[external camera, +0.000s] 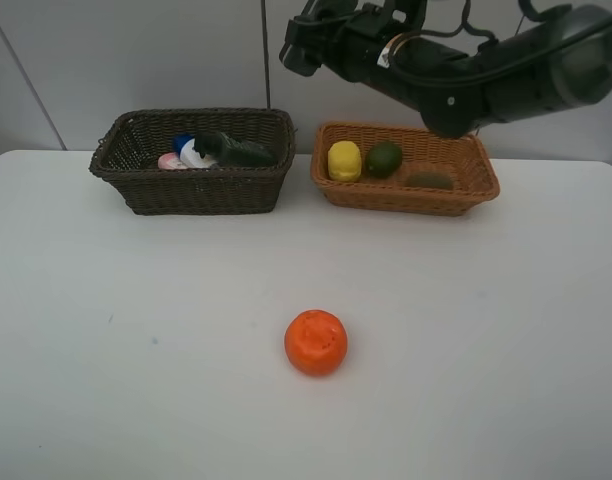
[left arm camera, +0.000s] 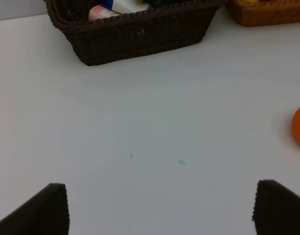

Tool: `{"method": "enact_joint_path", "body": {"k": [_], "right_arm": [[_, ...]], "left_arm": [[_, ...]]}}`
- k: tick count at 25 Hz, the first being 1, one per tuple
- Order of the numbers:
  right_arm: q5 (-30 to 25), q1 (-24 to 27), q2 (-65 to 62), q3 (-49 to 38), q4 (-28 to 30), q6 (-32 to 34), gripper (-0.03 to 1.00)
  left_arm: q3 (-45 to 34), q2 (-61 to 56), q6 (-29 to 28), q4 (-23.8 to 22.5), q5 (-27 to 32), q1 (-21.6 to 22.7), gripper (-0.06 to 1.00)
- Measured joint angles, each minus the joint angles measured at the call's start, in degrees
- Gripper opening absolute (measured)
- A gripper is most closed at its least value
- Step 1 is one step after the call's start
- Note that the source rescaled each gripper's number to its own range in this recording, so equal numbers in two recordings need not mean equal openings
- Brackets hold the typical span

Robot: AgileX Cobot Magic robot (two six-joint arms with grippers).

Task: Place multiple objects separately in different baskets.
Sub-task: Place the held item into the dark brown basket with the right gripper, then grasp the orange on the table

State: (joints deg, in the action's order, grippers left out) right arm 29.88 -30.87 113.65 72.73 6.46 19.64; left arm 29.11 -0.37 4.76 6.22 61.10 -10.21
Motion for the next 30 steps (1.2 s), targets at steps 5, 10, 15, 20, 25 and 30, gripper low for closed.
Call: {"method": "enact_joint_path", "body": {"k": [5,10,15,20,25,30], "right_arm": [[-9.11,-1.46,9.29,11.35,0.31,0.0,0.34],[-16.32,-2.35,15.13,18.67,0.42,0.04,0.34],[-18.65,-2.89,16.13,19.68,0.42,0.04,0.79],[-26.53,-2.89,15.53,19.81,0.42,0.04,0.98],[-43.67,-2.89,10.28,19.81,0.42,-0.7,0.98],[-63.36,-2.89,2.62,19.81,0.06,-3.46,0.99]], "left_arm": [[0.0,0.0,0.0,0.0,0.0,0.0,0.98],[0.0,0.0,0.0,-0.13,0.0,0.0,0.98],[0.0,0.0,0.0,-0.13,0.0,0.0,0.98],[0.0,0.0,0.0,-0.19,0.0,0.0,0.98],[0.0,0.0,0.0,-0.32,0.0,0.0,0.98],[0.0,0.0,0.0,-0.36,0.0,0.0,0.98]]}}
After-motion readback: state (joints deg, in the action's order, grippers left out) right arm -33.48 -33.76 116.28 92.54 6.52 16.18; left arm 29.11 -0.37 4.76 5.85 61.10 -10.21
